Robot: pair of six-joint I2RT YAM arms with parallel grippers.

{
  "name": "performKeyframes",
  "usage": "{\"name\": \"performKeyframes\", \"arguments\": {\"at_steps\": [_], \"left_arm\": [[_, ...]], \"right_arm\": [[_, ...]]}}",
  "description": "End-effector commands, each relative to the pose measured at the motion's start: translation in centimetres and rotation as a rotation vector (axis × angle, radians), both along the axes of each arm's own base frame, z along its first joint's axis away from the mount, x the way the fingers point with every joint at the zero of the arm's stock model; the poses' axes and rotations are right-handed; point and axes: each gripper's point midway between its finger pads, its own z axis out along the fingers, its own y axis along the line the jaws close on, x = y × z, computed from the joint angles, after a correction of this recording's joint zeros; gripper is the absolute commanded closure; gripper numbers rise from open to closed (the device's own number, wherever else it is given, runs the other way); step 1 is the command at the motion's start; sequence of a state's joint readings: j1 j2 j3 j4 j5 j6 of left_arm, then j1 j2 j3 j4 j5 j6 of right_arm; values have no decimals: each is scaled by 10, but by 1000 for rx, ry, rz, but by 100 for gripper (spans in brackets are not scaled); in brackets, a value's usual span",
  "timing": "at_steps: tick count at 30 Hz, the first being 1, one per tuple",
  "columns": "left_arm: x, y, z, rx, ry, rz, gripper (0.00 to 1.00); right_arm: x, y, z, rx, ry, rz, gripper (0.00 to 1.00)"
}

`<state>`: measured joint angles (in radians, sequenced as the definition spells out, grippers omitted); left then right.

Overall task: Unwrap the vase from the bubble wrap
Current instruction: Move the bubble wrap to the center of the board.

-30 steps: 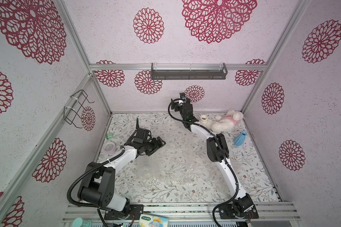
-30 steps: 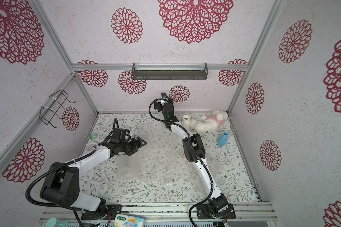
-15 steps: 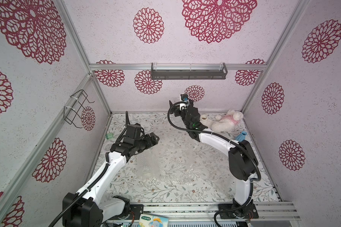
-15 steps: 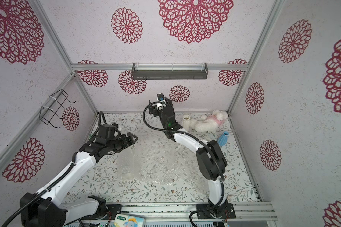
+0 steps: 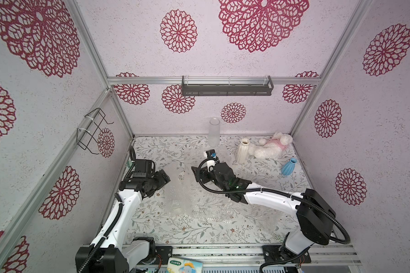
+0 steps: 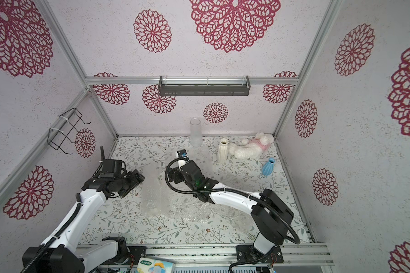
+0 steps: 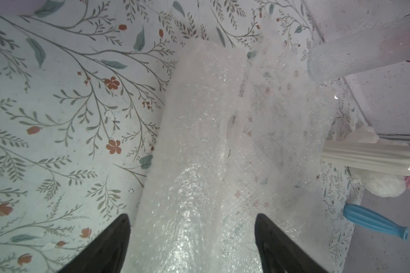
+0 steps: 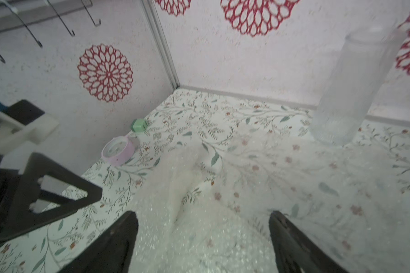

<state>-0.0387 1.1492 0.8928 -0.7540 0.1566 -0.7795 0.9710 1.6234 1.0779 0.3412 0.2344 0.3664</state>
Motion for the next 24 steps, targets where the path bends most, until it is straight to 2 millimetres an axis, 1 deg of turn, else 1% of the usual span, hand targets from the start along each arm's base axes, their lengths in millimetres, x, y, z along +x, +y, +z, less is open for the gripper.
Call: {"name": "performKeyframes", "arguments": {"at_steps": [1,3,5,10,15,17,21,24], "left_arm": [[3,-3,-2,1,12,2,16],[3,-3,-5,41,27,-8,16],[2,-4,-12,72,64,-19,16],[4,-12,-31,88,121,-48,16],[6,-20,-50,117,166,-76,16],[5,-23,-57,116,188,-84,16],[-2,-21,-70,121,213,-89,16],[-8,-17,-76,139,234,-89,16]], "right_arm": [[-8,5,-18,35,114,28,15],[-12,11,-30,39,149,60,17],[-16,17,-42,39,182,84,19],[-21,33,-62,37,238,146,22],[-21,49,-86,19,288,185,24],[-20,55,-93,16,300,193,24],[-18,59,-119,-23,335,186,25],[-15,53,-141,-74,353,152,25]]}}
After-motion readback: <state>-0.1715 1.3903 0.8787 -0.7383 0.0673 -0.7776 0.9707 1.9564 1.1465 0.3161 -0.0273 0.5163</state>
